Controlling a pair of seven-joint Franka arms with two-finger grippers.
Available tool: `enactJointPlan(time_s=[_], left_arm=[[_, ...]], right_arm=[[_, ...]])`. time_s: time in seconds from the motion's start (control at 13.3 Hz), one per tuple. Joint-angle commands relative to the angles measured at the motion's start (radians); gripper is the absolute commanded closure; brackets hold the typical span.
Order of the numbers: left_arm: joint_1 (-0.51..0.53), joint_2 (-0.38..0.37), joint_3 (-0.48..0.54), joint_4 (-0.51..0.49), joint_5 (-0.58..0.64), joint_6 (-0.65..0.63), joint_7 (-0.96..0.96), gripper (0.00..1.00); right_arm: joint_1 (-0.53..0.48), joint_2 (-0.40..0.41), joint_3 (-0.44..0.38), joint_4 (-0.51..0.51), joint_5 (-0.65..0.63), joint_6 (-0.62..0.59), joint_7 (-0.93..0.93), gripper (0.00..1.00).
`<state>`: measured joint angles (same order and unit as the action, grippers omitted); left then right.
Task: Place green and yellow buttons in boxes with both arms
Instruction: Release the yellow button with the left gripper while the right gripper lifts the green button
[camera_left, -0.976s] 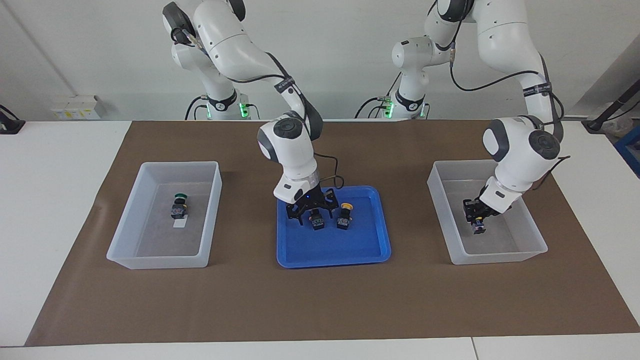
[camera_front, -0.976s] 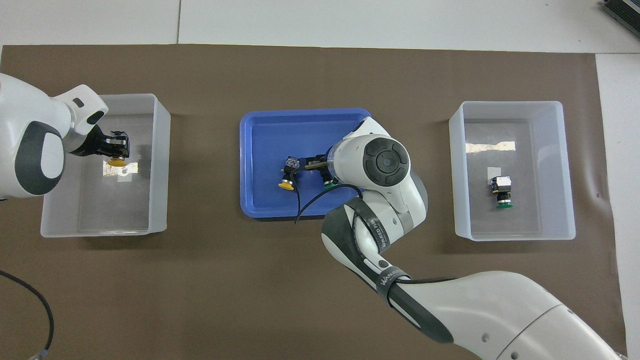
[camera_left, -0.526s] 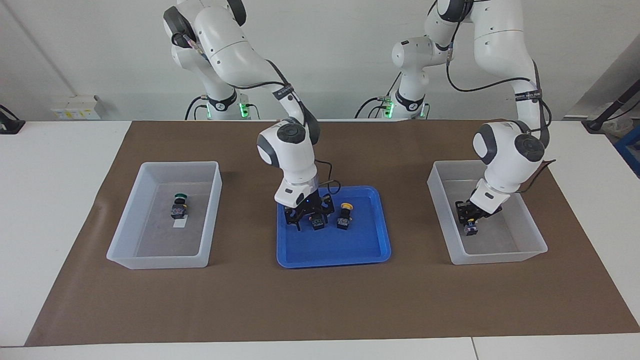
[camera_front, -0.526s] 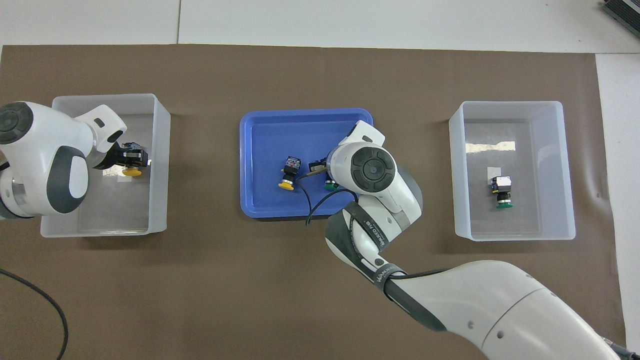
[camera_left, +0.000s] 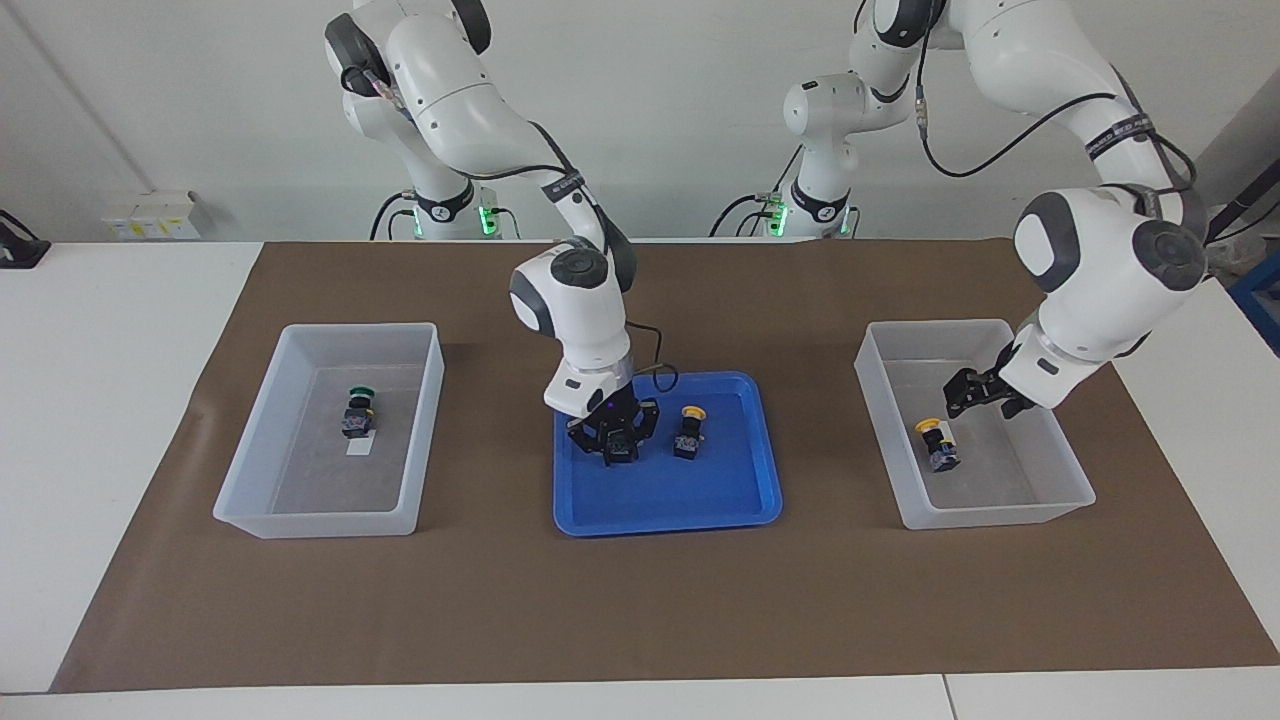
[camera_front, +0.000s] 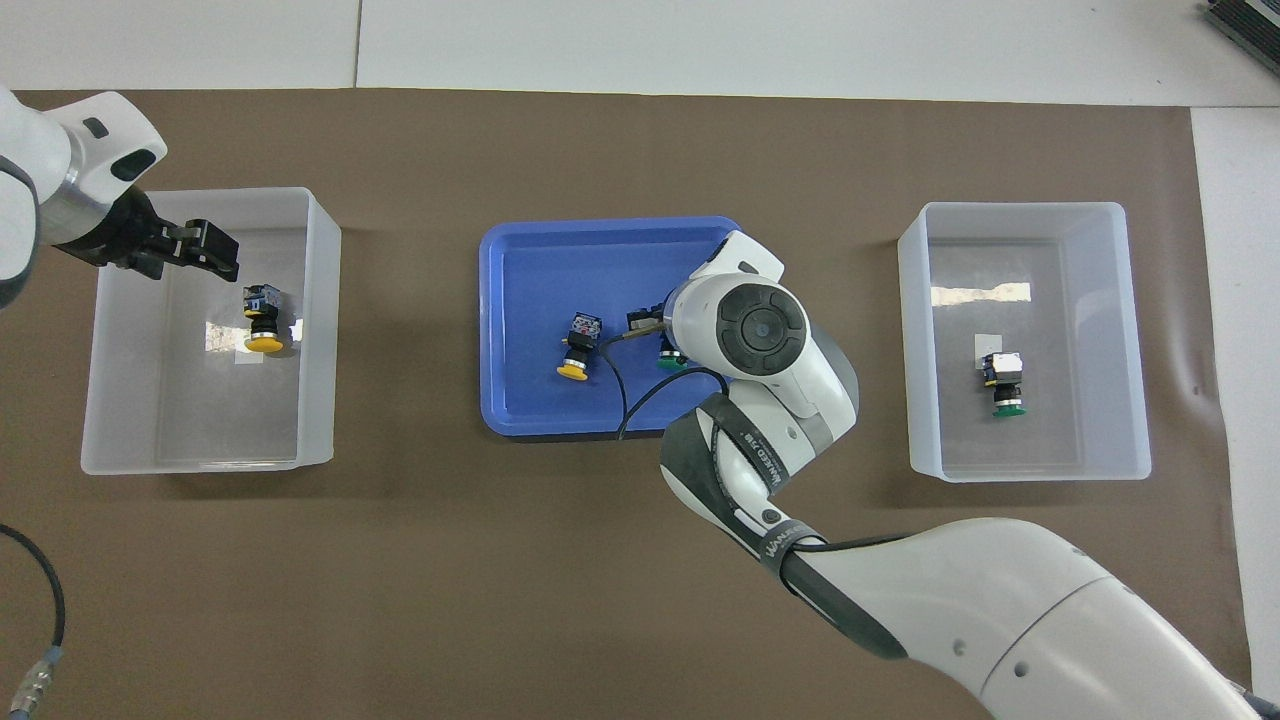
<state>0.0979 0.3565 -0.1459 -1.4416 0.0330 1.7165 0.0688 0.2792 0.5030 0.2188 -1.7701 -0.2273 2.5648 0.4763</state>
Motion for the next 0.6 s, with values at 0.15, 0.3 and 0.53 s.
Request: enactJointPlan(time_s=[0.15,0.3,0.53], left_arm=[[-0.163,0.045,-0.001,0.093,0.005,-0.072,-0.225,0.18],[-0.243,0.041,-0.001,0.086,-0.007,-0.020,-0.300,0.18],[-0.337,-0.016,-0.004,-0.094,-0.031,0.194,-0.363,0.19]], right_arm=[[-0.141,-0.182,0.010,-0.078,-0.027,-0.057,-0.004,1.00],[-0.202,-0.234,0.011,-0.115,-0.027,-0.058,-0.028,1.00],[-0.270,-0.282,0.011,-0.130,-0.024,-0.087,-0.044,1.00]])
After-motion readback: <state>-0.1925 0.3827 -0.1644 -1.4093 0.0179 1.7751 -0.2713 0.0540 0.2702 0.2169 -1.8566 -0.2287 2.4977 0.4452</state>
